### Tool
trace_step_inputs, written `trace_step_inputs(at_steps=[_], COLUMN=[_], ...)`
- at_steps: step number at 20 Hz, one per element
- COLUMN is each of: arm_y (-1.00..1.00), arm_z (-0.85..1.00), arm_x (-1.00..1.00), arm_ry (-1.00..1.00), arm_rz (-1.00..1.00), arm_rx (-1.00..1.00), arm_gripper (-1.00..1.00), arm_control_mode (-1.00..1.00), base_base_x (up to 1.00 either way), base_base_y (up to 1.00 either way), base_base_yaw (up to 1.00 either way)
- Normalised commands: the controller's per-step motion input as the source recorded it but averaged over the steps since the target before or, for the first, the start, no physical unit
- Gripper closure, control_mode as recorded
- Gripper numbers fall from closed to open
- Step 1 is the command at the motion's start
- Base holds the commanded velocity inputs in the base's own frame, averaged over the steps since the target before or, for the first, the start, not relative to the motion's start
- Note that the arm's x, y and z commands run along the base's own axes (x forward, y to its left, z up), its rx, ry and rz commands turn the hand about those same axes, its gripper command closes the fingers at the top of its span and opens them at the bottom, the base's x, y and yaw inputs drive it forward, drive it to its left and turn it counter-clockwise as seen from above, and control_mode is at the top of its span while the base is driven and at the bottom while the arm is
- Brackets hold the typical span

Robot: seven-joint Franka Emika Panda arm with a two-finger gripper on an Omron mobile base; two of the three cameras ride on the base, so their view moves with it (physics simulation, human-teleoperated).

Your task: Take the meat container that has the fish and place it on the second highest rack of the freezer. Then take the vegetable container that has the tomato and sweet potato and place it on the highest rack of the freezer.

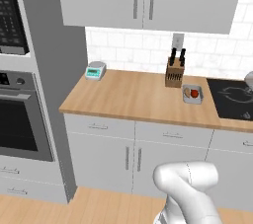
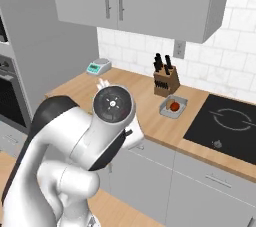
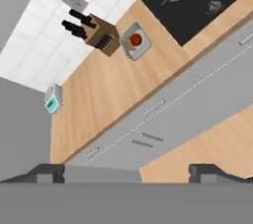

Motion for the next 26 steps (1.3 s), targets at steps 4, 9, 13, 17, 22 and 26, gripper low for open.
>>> trace_step_inputs(at_steps=[4, 9, 13, 17, 22, 26], arm_y=[0.00, -0.03, -0.10, -0.24, -0.27, -0.12], arm_z=[-0.29, -0.34, -0.37, -0.44, -0.43, -0.22], arm_x=[0.78, 0.52, 0.44, 0.31, 0.37, 0.59], arm_ry=[0.24, 0.20, 0.16, 0.06, 0.01, 0.01], arm_rz=[-0.24, -0.19, -0.14, -0.04, 0.00, 0.00], arm_rx=[0.35, 0.29, 0.21, 0.08, 0.06, 0.07], arm_gripper=[-1.00, -1.00, -1.00, -1.00, -1.00, -1.00], arm_control_mode=[-1.00, -1.00, -1.00, -1.00, -1.00, -1.00], base_base_x=[0.00, 0.00, 0.00, 0.00, 0.00, 0.00], base_base_y=[0.00, 0.00, 0.00, 0.00, 0.00, 0.00], base_base_yaw=[0.00, 0.00, 0.00, 0.00, 0.00, 0.00])
